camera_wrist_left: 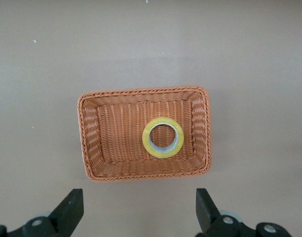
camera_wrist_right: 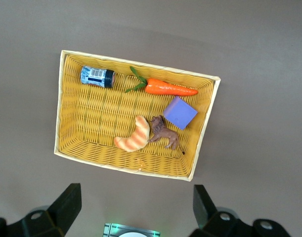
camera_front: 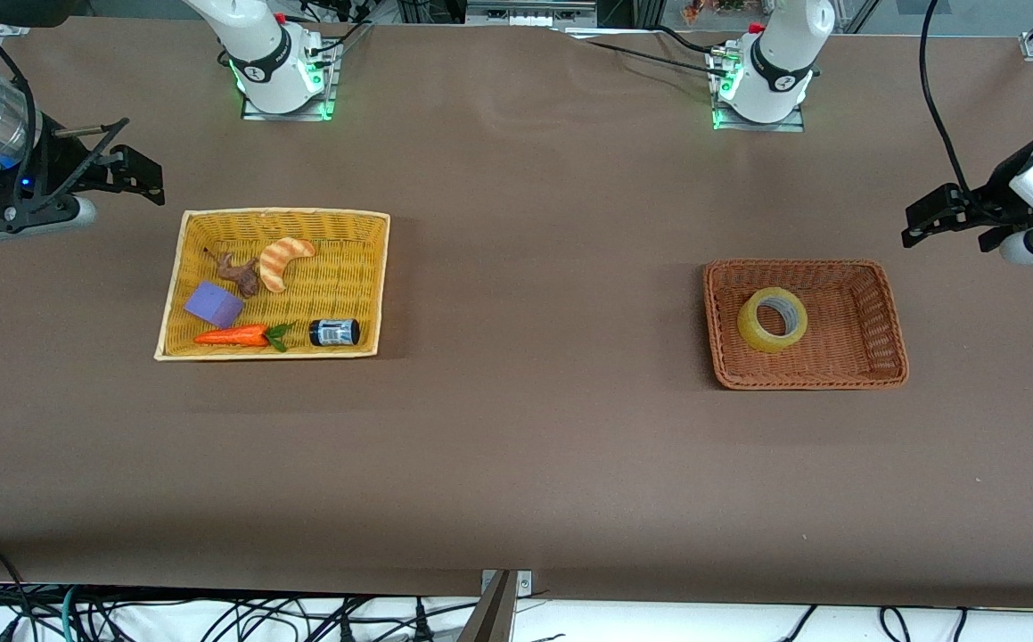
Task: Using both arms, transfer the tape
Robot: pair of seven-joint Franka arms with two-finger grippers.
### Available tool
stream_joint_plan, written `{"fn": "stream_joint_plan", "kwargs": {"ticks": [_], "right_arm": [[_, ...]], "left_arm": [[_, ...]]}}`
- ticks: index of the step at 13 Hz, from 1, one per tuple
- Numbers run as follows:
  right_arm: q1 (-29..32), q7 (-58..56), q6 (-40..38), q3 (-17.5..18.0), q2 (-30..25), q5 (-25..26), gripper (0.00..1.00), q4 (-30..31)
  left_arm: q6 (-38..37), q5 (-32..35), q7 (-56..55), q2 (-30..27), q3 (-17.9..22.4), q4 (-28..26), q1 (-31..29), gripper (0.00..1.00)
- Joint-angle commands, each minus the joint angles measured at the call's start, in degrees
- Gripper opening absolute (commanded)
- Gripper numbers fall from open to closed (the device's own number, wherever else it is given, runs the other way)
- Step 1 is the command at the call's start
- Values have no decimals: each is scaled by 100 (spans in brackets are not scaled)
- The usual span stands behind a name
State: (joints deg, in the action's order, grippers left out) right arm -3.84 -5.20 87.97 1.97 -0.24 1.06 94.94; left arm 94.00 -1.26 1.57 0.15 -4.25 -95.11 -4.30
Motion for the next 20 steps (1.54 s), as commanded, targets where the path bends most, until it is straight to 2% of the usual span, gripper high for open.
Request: {"fn": "stream_joint_plan", "kwargs": {"ticks": [1,4,20], "right_arm": [[6,-86,9,-4,-125,35,100,95],[6,-95,53,-4,-125,35,100,87],[6,-86,62,-4,-125,61,100,78]], "left_arm": [[171,-120,10,-270,91,-298,96,100],[31,-120,10,-182,91,-131,104,100],[-40,-120,28,-173,100,-122,78,100]]}}
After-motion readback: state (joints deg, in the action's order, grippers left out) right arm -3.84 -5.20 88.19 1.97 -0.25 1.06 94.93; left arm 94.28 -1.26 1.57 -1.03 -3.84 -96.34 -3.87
